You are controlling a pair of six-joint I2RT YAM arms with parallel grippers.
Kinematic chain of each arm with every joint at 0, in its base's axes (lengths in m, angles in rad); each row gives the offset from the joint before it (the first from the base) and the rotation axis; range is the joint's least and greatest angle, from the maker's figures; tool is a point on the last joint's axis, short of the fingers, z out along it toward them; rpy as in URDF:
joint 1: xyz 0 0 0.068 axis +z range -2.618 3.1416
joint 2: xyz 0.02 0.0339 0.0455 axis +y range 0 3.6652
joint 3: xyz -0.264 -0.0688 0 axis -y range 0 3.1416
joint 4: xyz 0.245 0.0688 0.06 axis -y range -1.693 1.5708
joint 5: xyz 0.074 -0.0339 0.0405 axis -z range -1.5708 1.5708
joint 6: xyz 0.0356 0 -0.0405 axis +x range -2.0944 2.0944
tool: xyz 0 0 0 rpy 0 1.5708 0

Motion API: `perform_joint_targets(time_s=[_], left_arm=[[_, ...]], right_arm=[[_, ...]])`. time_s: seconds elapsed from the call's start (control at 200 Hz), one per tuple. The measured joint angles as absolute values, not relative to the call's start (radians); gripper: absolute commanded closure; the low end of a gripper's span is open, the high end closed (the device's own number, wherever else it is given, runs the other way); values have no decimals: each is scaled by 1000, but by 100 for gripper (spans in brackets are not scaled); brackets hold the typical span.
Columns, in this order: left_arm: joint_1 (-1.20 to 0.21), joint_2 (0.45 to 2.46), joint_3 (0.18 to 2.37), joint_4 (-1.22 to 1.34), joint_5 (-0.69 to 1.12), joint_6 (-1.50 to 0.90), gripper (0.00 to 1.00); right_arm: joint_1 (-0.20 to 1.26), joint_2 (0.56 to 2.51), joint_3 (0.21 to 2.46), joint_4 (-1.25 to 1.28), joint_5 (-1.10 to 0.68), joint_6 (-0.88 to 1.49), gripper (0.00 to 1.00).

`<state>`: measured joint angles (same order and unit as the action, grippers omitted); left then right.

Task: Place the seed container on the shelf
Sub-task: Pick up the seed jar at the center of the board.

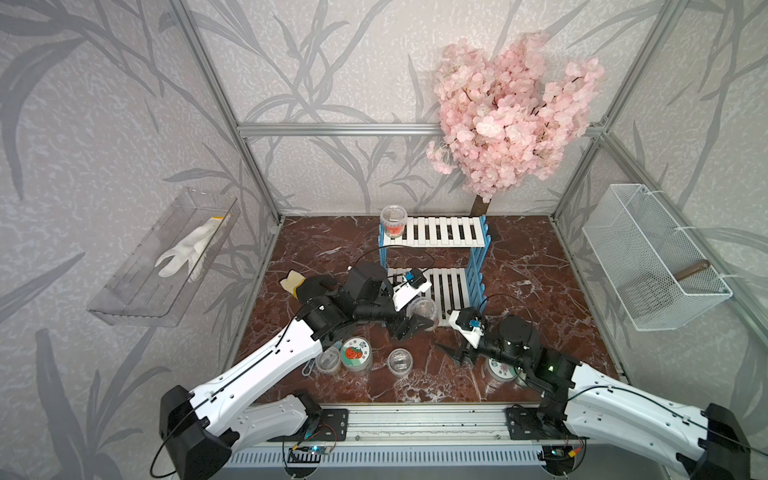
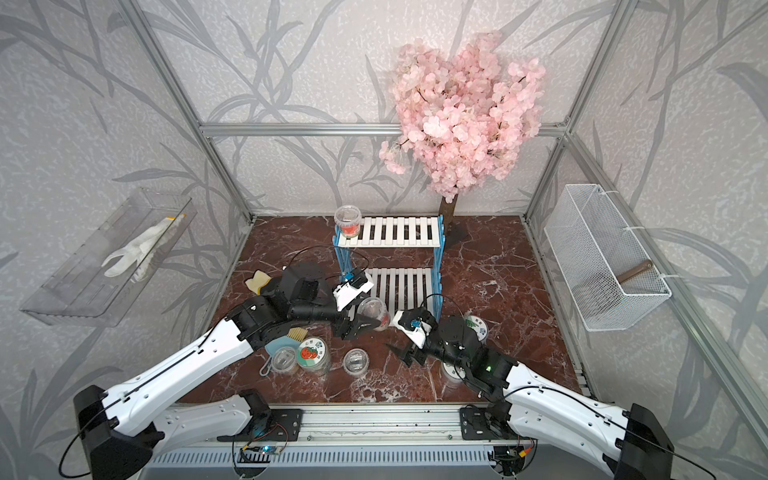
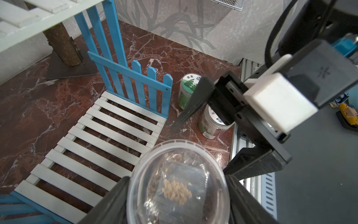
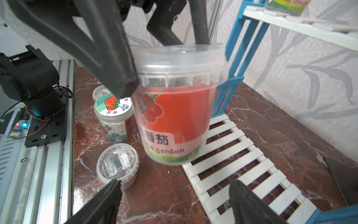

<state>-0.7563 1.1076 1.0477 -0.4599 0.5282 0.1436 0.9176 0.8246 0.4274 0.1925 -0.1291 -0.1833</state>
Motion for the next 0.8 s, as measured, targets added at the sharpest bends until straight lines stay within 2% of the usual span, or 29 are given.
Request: perform_joint_targets(time_s=[0.305, 0.8], left_arm=[[-756, 1110, 1111, -575, 529, 213, 26], [-756, 1116, 1125, -598, 527, 238, 26]], right_arm=[[918, 917, 485, 335, -200, -195, 13], [918, 1010, 501, 422, -271, -141, 21]])
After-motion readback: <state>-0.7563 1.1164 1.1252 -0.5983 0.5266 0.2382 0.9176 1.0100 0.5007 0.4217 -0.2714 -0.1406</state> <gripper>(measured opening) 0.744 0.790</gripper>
